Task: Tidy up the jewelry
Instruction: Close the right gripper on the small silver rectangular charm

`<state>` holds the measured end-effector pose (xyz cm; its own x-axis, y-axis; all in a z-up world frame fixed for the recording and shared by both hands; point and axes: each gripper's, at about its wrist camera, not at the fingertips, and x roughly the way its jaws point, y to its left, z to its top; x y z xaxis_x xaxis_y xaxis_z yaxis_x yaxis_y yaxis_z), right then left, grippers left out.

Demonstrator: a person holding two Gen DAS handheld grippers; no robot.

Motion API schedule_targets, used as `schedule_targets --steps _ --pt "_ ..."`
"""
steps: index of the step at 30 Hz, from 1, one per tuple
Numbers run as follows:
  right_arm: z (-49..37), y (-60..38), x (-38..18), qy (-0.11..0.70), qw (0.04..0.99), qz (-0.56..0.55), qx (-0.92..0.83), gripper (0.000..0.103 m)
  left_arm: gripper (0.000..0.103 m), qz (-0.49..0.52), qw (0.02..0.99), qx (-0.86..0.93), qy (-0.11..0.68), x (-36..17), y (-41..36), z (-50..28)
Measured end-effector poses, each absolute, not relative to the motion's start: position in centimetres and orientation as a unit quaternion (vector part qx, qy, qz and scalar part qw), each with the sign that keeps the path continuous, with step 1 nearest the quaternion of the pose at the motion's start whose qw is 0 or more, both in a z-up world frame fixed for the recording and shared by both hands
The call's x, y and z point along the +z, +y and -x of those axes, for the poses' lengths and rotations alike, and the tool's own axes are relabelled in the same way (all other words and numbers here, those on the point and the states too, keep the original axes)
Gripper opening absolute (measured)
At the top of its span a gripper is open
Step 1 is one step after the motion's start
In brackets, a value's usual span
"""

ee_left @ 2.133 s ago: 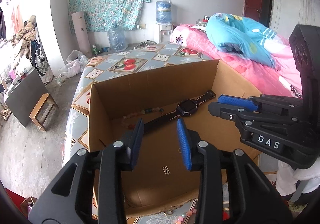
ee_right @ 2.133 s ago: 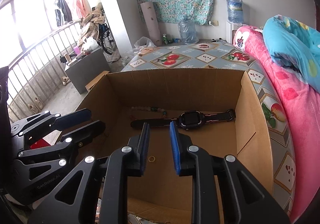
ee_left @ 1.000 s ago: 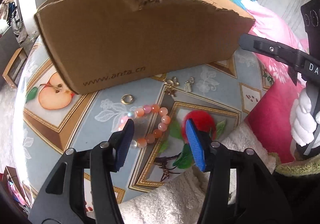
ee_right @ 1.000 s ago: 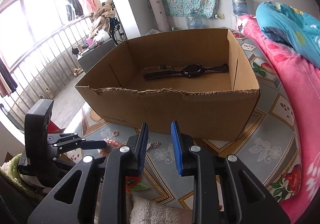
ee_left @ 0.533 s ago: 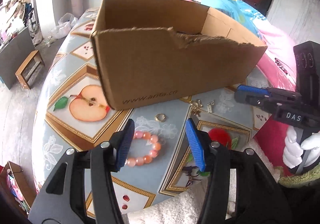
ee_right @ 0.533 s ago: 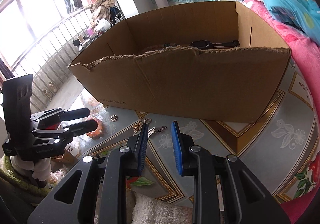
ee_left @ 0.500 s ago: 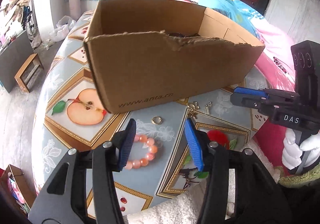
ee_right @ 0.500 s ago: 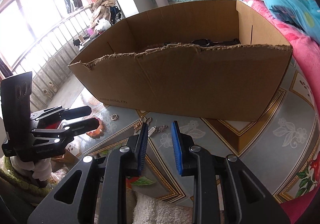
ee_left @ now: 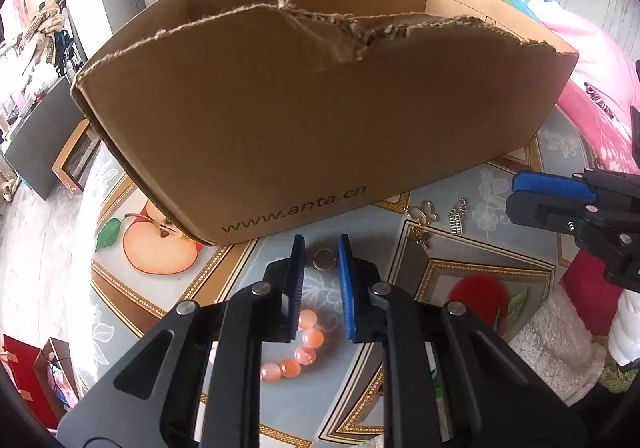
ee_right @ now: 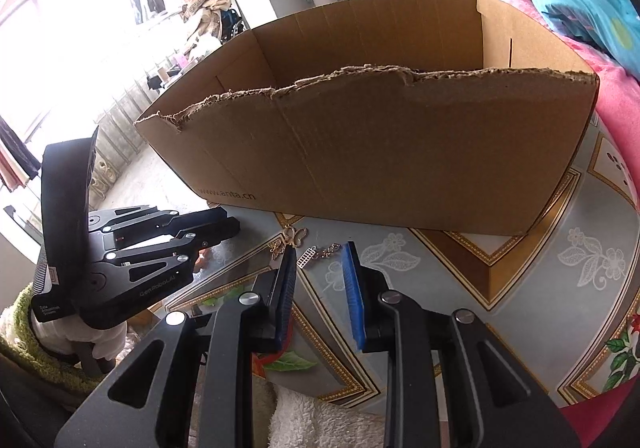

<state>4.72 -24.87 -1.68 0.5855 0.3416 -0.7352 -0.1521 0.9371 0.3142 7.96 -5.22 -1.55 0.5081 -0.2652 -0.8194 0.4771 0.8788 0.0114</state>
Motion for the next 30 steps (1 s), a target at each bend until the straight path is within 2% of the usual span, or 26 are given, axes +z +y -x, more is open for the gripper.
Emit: schedule_targets --steps 12,23,30 --pt "-4.7 -25.1 -2.1 0.432 0.886 -0.106 0.129 0.024 0.011 -0.097 0.859 -0.229 0.447 -0.3 -5.1 -7.5" --pt "-4.9 -23.2 -2.5 0.435 0.887 -0.052 0.143 0.024 0.011 -0.072 0.864 -0.245 0.433 1.9 -3.9 -6.0" --pt "-6.4 -22.4 -3.0 0.438 0.888 -0.007 0.142 0.024 0.011 -0.068 0.865 -0.247 0.431 1.6 -2.8 -4.9"
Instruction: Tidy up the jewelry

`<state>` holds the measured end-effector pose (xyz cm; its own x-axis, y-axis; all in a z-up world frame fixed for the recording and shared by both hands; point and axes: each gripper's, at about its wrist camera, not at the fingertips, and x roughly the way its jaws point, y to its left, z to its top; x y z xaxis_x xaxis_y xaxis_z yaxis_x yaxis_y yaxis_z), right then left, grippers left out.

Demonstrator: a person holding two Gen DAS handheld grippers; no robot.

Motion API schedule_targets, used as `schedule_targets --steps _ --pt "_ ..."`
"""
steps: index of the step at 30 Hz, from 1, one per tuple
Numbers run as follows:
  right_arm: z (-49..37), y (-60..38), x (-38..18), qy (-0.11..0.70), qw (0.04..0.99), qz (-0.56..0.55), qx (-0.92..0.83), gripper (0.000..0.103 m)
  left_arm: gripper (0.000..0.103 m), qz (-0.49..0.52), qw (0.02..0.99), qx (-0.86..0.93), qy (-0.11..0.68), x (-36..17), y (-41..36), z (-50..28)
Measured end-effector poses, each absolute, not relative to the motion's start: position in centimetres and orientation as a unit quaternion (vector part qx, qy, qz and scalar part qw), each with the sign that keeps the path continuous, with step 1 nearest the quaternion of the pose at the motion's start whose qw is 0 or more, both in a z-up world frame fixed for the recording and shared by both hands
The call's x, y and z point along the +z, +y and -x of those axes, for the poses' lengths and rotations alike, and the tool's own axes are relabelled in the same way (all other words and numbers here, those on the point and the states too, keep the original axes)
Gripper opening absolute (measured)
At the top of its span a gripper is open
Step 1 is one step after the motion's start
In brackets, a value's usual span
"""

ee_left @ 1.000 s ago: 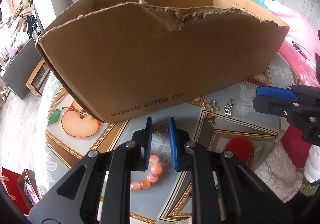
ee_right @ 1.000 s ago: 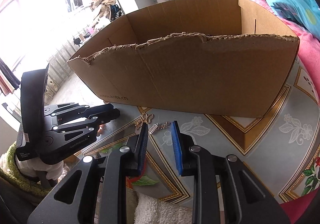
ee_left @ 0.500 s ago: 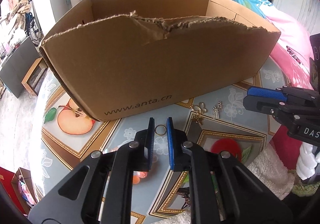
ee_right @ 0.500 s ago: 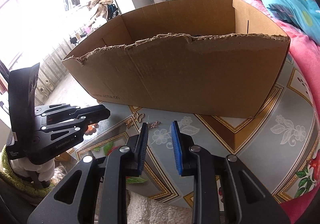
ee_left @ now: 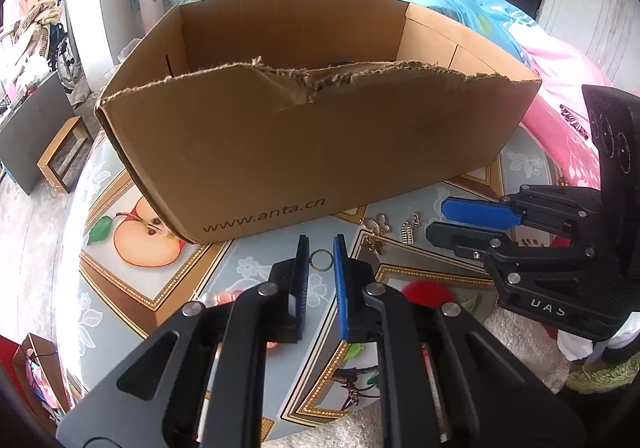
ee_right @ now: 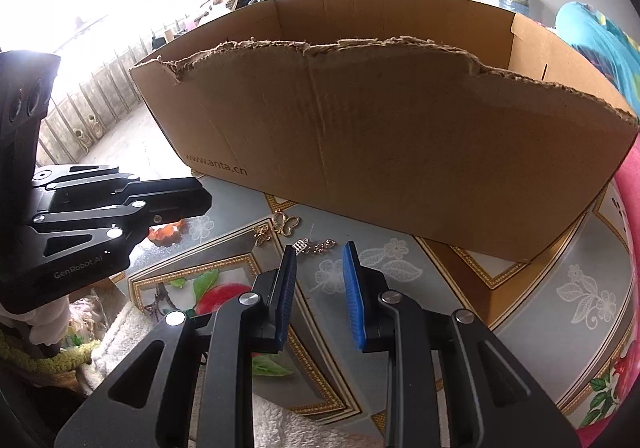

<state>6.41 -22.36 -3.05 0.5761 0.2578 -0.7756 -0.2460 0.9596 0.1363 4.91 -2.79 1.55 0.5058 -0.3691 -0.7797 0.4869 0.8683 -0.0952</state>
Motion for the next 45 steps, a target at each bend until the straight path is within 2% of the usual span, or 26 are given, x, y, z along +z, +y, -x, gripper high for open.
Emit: schedule_targets --steps 17,22,28,41,44,45 --pt "-8.6 -19.9 -3.7 0.439 0.882 0.049 0.162 0.023 0.011 -0.067 0.862 -0.246 0.439 0.7 -3.9 -6.2" --pt "-8.4 -19.0 -3.8 0.441 0.878 0.054 0.180 0.006 0.011 -0.067 0.861 -0.246 0.439 0.5 -3.9 -6.3" --pt "-8.5 -19.0 -3.8 0.445 0.875 0.029 0.188 0.003 0.011 -0.066 0.863 -0.245 0.438 0.4 -3.8 -6.4" --pt "-7.0 -21.1 -2.3 0.440 0.882 -0.003 0.168 0.002 0.011 -0.064 0.864 -0.245 0.435 0.3 -3.5 -6.1" --pt "-7.5 -20.2 -2.4 0.444 0.879 0.017 0.173 0.007 0.011 -0.064 0.865 -0.246 0.433 0.4 -3.6 -6.1" --pt "-7.6 -19.9 -2.4 0.444 0.879 0.026 0.172 0.017 0.011 -0.064 0.865 -0.245 0.433 0.4 -3.5 -6.0"
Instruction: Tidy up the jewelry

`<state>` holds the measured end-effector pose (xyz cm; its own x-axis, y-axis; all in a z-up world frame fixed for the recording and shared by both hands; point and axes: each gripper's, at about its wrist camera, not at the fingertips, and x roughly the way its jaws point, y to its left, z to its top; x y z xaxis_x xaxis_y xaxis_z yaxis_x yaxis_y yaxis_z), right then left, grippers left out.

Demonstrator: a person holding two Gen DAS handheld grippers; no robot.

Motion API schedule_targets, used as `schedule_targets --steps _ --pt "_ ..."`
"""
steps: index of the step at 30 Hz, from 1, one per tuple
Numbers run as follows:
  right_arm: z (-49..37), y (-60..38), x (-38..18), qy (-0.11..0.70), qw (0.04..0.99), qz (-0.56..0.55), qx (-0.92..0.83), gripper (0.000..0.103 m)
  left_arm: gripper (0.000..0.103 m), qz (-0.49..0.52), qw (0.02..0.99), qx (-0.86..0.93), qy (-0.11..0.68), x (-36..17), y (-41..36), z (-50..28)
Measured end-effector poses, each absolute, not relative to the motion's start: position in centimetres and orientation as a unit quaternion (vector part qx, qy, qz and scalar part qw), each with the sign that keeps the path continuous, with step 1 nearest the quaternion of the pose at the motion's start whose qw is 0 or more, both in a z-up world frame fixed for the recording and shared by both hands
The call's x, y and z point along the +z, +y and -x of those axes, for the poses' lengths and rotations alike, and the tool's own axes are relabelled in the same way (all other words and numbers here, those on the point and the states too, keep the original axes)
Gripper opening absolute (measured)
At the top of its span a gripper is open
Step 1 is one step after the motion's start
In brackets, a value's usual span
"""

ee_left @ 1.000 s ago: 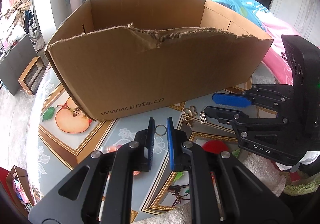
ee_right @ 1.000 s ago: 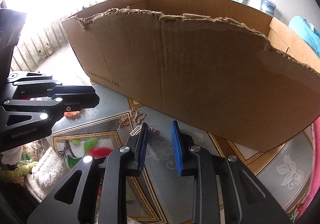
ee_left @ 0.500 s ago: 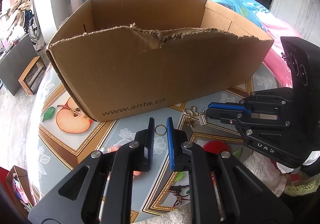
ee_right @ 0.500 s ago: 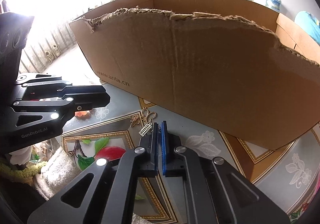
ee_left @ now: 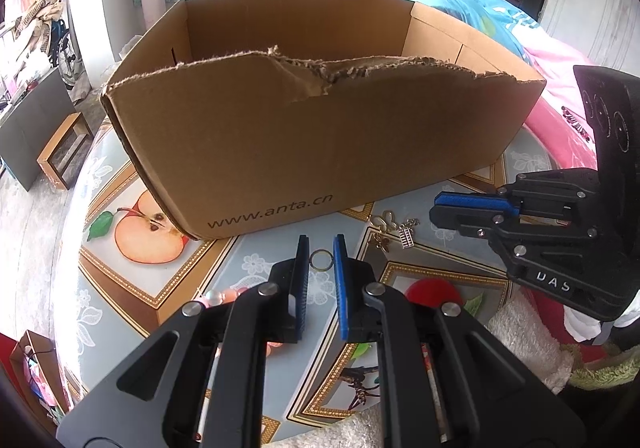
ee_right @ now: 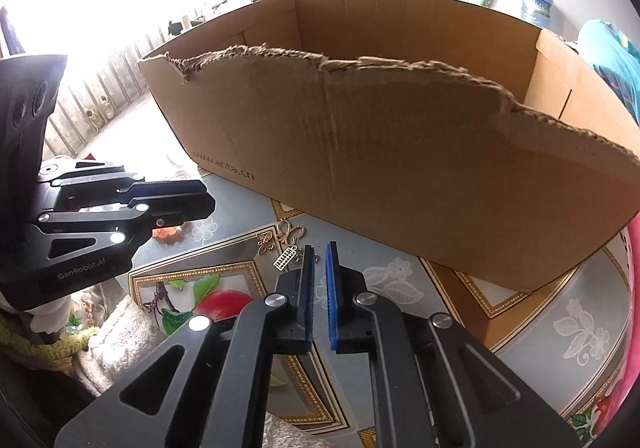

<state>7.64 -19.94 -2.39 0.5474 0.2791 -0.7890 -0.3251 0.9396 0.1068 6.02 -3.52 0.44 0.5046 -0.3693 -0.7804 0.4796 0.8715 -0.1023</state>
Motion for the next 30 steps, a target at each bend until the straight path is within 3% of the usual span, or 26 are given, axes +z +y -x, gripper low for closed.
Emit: schedule_targets --steps 1,2,11,15,19,30 --pt "-7.7 -19.6 -2.4 0.442 0.879 0.036 0.173 0.026 0.011 -0.062 0.865 -0.245 0.433 0.5 -3.5 -6.0" --pt "-7.8 -19.3 -2.5 0.441 0.879 0.044 0.178 0.027 0.011 -0.062 0.865 -0.244 0.434 0.5 -3.4 -6.0" --pt "-8.4 -18.8 -3.4 0.447 0.870 0.050 0.204 0.027 0.011 -0.060 0.864 -0.243 0.436 0.4 -3.4 -6.2" --pt "-8.5 -20.0 -3.2 0.456 0.862 0.028 0.218 0.011 0.011 -0.059 0.864 -0.243 0.436 0.3 -3.4 -6.2" --pt "-8.3 -20.8 -3.0 0.459 0.861 0.017 0.217 0.004 0.011 -0.059 0.864 -0.243 0.436 0.3 -3.4 -6.3" --pt "-6.7 -23.2 -2.6 0.458 0.867 -0.021 0.197 0.002 0.011 -0.059 0.864 -0.244 0.436 0.3 -3.5 -6.3"
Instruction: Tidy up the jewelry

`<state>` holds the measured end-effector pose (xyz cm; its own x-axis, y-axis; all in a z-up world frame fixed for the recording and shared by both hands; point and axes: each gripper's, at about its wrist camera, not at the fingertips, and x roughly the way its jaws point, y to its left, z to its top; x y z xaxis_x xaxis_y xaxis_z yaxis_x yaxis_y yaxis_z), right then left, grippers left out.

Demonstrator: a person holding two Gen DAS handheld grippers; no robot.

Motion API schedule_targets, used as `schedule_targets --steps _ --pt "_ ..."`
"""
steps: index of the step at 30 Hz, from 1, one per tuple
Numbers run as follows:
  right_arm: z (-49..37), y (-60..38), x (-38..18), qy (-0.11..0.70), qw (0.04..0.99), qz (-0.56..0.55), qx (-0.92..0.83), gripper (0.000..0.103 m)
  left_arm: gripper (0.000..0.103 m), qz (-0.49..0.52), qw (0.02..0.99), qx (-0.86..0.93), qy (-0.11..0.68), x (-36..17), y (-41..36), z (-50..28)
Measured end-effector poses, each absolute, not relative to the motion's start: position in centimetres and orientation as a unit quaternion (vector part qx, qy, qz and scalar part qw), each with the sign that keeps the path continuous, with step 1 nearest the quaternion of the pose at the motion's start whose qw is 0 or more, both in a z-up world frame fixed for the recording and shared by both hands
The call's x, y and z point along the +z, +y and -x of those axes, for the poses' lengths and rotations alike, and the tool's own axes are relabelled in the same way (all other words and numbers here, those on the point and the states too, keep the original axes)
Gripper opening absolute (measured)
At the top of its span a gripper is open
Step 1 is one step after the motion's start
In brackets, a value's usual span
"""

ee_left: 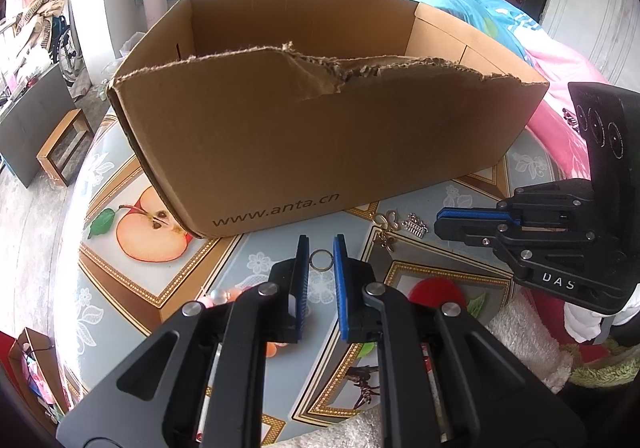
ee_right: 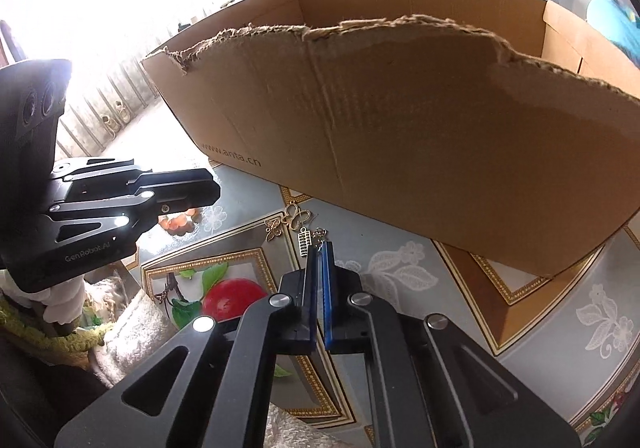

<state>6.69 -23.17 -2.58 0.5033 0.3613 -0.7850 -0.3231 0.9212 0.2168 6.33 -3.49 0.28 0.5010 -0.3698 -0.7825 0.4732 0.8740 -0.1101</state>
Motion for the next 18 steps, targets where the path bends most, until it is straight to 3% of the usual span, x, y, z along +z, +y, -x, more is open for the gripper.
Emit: schedule_targets --steps 5,10,18 --pt "-6.4 -23.4 -2.5 0.453 0.873 -0.015 0.179 0.003 0.011 -0.060 0.864 -0.246 0.436 0.2 -3.7 -6.3" --pt "-7.1 -22.5 -2.9 0.451 0.877 0.004 0.165 0.020 0.011 -0.060 0.864 -0.245 0.435 0.2 -3.6 -6.3" --pt "-7.3 -21.1 -3.1 0.445 0.882 0.054 0.144 0.020 0.011 -0.059 0.864 -0.243 0.437 0.1 -3.5 -6.3"
